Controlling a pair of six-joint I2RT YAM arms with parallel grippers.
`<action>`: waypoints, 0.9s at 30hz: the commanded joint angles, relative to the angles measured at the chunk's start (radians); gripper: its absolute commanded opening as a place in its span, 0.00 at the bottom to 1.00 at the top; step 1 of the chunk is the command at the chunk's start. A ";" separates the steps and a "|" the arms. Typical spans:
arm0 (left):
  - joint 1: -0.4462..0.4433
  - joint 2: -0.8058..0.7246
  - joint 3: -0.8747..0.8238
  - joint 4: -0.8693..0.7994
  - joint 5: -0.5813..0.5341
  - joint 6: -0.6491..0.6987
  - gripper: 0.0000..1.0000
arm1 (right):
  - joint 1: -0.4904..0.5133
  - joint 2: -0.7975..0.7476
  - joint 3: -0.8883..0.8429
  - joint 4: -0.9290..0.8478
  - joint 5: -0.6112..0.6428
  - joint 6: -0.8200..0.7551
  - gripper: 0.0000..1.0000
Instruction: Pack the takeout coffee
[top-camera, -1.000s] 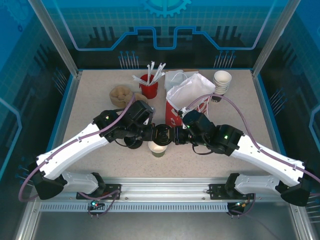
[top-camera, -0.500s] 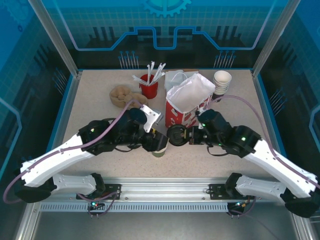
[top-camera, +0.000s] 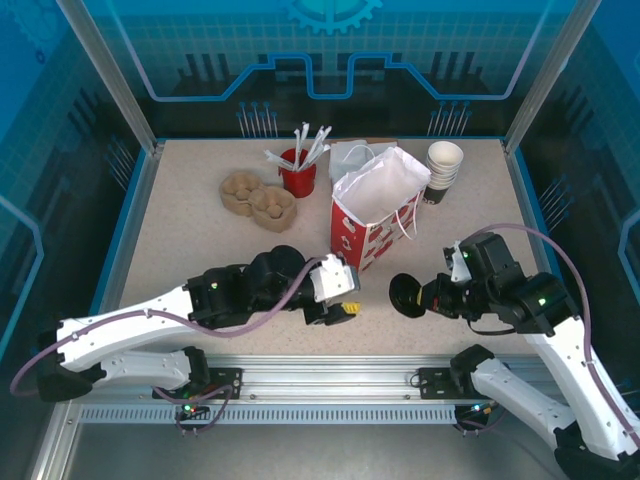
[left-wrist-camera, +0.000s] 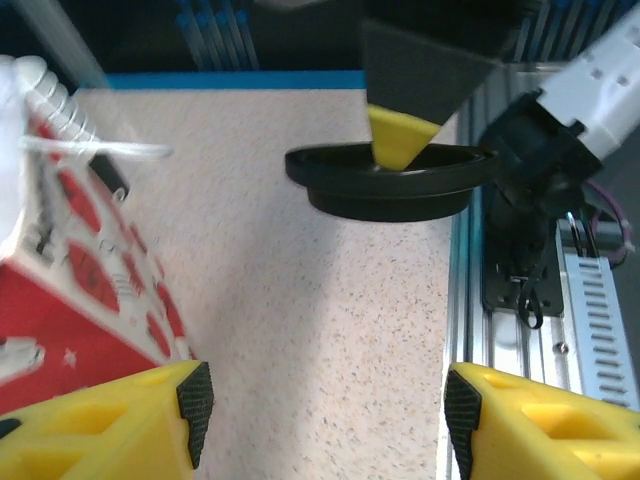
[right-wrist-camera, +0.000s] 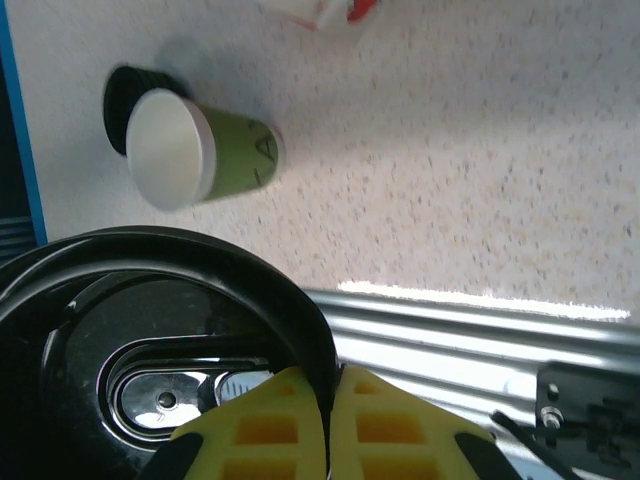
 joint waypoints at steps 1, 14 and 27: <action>-0.015 -0.043 -0.042 0.175 0.140 0.252 0.68 | -0.029 0.006 -0.016 -0.066 -0.121 -0.069 0.00; -0.031 0.055 0.076 -0.007 0.184 0.469 0.54 | -0.033 0.100 -0.025 -0.034 -0.187 -0.147 0.00; -0.032 0.177 0.182 -0.136 0.179 0.579 0.44 | -0.032 0.137 -0.040 -0.011 -0.221 -0.172 0.00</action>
